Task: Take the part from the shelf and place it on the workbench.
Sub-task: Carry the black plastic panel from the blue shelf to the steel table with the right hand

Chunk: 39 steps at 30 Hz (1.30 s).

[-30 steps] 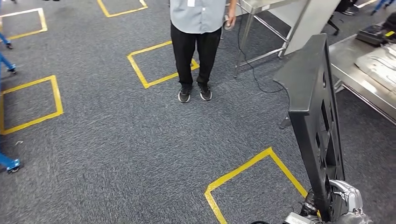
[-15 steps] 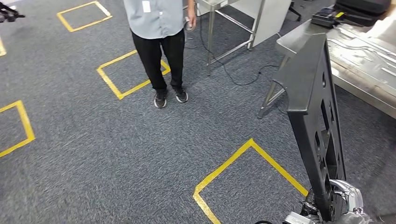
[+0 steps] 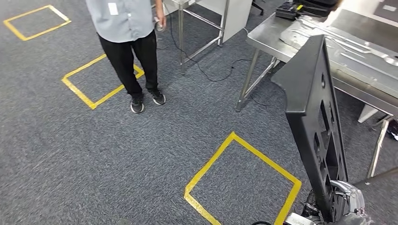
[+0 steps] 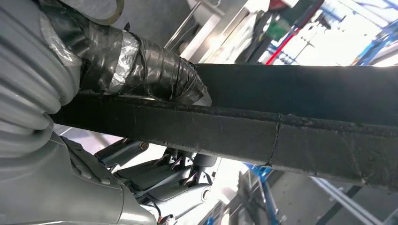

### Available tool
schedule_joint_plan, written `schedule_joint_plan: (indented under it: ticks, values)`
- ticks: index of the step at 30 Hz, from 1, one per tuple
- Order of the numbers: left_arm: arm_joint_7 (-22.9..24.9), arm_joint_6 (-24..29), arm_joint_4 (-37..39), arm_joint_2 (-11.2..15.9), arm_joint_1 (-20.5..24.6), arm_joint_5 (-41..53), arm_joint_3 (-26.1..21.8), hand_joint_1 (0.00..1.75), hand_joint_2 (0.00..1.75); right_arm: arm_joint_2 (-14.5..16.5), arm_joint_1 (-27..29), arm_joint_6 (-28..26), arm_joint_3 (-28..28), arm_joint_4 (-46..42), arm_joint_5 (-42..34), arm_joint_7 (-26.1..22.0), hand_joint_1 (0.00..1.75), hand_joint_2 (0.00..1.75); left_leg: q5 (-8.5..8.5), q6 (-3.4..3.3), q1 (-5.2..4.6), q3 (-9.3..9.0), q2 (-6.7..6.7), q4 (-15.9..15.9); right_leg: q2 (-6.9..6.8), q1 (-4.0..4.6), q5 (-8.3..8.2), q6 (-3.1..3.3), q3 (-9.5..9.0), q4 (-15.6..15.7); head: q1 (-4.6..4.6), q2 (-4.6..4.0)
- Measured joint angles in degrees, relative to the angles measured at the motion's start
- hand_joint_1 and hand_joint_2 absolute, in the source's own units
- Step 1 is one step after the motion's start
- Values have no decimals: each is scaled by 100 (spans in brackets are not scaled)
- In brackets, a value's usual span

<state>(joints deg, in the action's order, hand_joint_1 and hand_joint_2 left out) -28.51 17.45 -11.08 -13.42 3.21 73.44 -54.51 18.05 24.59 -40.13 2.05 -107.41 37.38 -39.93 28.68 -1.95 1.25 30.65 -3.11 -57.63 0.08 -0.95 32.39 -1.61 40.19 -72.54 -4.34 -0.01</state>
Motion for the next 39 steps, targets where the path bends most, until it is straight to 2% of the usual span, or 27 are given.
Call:
schedule_joint_plan:
  ticks: [1, 2, 3, 4, 5, 8, 11, 13, 14, 15, 16, 17, 18, 20, 22, 24, 25, 26, 28, 30, 31, 32, 33, 35, 36, 37, 39]
  values:
    - [1, -1, 0, -2, 4, 0, 0, 0, 175, -3, 0, 0, 0, 3, 2, 0, 175, 175, 18, 13, -1, -28, -63, 0, -78, 8, -206, 19, -203, 378, -1, -1]
    - [1, -3, 0, -5, 6, 0, 0, 0, 175, -5, -5, 0, 0, 3, 4, 0, 175, 175, 40, 35, -10, -59, -121, -1, -221, 36, -361, 50, -424, 796, 0, 0]
    - [1, -5, 0, -8, 7, -1, -1, 0, 175, -7, -10, 1, 1, 3, 7, -1, 175, 175, 63, 62, -23, -85, -171, -3, -335, 67, -465, 88, -598, 1127, 0, 0]
    - [1, -7, 0, -9, 8, -1, -1, 0, 175, -10, -15, 1, 2, 3, 9, -1, 175, 175, 83, 89, -37, -107, -219, -3, -419, 98, -504, 124, -695, 1324, 1, 0]
    - [2, -9, 0, -10, 10, -2, -2, 0, 175, -14, -18, 1, 3, 3, 11, -1, 175, 175, 99, 117, -49, -125, -271, 2, -436, 124, -489, 151, -713, 1387, 2, 1]
    - [3, -14, 0, -15, 30, -3, -2, 0, 175, -21, -2, 0, 2, 3, 13, 1, 175, 175, 119, 179, -70, -189, -415, 36, -273, 132, -502, 211, -698, 1414, 3, 1]
    - [3, -14, 0, -18, 35, -2, -2, 0, 175, -21, 2, 0, 3, 3, 14, 0, 175, 175, 128, 198, -76, -205, -445, 43, -240, 120, -513, 230, -714, 1437, 4, 1]
    - [2, -14, 0, -18, 37, -2, -3, 0, 175, -21, 4, 0, 5, 4, 15, 0, 175, 175, 177, 220, -53, -198, -323, -11, -198, 85, -535, 251, -749, 1471, 3, 1]
    - [2, -14, 0, -18, 33, -3, -6, 0, 175, -21, -4, 0, 10, 7, 15, 1, 175, 175, 326, 238, -38, -87, -157, -261, -143, 66, -547, 280, -764, 1487, 7, 1]
    - [3, -15, 0, -17, 21, -4, -11, 0, 175, -22, -10, 0, 19, 24, 16, 2, 175, 175, 490, 259, -22, 132, 21, -690, -28, 56, -552, 308, -775, 1494, 9, 1]
    - [4, -16, 0, -16, 7, -7, -16, 0, 175, -24, -19, 0, 26, 44, 19, 4, 175, 175, 579, 274, -18, 330, 154, -1034, 99, 55, -547, 329, -779, 1486, 12, 1]
    - [5, -17, 0, -16, -5, -8, -20, 0, 175, -26, -25, 0, 36, 66, 22, 6, 175, 175, 578, 284, -11, 476, 257, -1244, 239, 54, -536, 342, -783, 1465, 16, 0]
    - [5, -18, 0, -15, -12, -9, -22, 0, 175, -28, -23, 0, 42, 87, 27, 8, 175, 175, 390, 284, -4, 467, 305, -1111, 367, 53, -516, 331, -787, 1434, 15, 0]
    - [9, -20, 0, -11, -14, -9, -25, 0, 175, -32, -27, 1, 53, 103, 30, 11, 175, 175, 76, 249, 14, 205, 543, -429, 514, 48, -471, 283, -763, 1353, 15, 0]
    - [13, -26, 0, -9, -9, -8, -28, 0, 175, -36, -28, 2, 68, 114, 32, 15, 175, 175, 42, 200, 7, 100, 709, -162, 626, 40, -458, 214, -711, 1307, 14, 1]
    - [13, -32, 0, -14, 6, -6, -31, 0, 175, -45, -22, 1, 80, 123, 34, 17, 175, 175, 23, 139, -5, 83, 621, -130, 713, 24, -473, 141, -681, 1316, 15, 1]
    - [11, -32, 0, -16, 12, -6, -32, 0, 175, -52, -17, 1, 83, 128, 35, 17, 175, 175, 9, 99, 1, 66, 559, -105, 653, 23, -452, 108, -667, 1289, 13, 1]
    - [10, -32, 0, -19, 12, -5, -32, 0, 175, -61, -20, 0, 85, 132, 36, 17, 175, 175, -5, 59, 13, 54, 491, -76, 525, 27, -379, 81, -614, 1178, 8, 1]
    - [9, -33, 0, -17, 3, -3, -34, 0, 175, -77, -33, 0, 93, 138, 38, 17, 175, 175, -10, 0, 16, 36, 346, -43, 190, 26, -71, 27, -344, 621, 0, 1]
    - [10, -34, 0, -17, -12, -2, -35, 0, 175, -92, -40, 0, 98, 149, 39, 19, 175, 175, 8, -21, 4, 33, 190, -45, 64, 3, 202, -20, 10, -62, -2, 1]
    - [10, -34, 0, -17, -15, -2, -35, 0, 175, -101, -37, 0, 98, 156, 39, 20, 175, 175, 20, -21, 2, 27, 114, -46, 47, -10, 202, -35, 91, -207, -2, 0]
    - [9, -36, 0, -17, -13, -2, -35, 0, 175, -110, -35, 0, 98, 161, 39, 21, 175, 175, 33, -14, 1, 14, 41, -47, 30, -21, 94, -43, 61, -138, -3, 0]
    - [5, -41, 0, -17, -8, -2, -35, 0, 175, -117, -35, 0, 99, 165, 40, 22, 175, 175, 51, -2, 2, -9, -27, -47, -10, -30, -99, -40, -88, 154, -3, 1]
    - [-10, -57, 0, -19, 1, -3, -35, 0, 175, -126, -42, 1, 106, 168, 44, 27, 175, 175, 95, 42, -12, -68, -143, -47, -236, -2, -427, 1, -498, 934, -3, 1]
    - [-20, -65, 0, -19, 6, -5, -35, 0, 175, -129, -47, 1, 115, 170, 49, 32, 175, 175, 117, 72, -24, -89, -189, -45, -326, 26, -498, 35, -633, 1198, -2, 1]
    - [-29, -72, 0, -19, 10, -7, -36, 0, 175, -132, -50, 0, 122, 173, 54, 38, 175, 175, 134, 102, -36, -111, -234, -39, -379, 54, -501, 69, -688, 1318, -1, 1]
    - [-47, -92, 0, -20, 23, -8, -37, 0, 175, -141, -48, 0, 134, 178, 70, 50, 175, 175, 153, 166, -47, -167, -329, -7, -281, 74, -495, 134, -690, 1352, 2, 1]
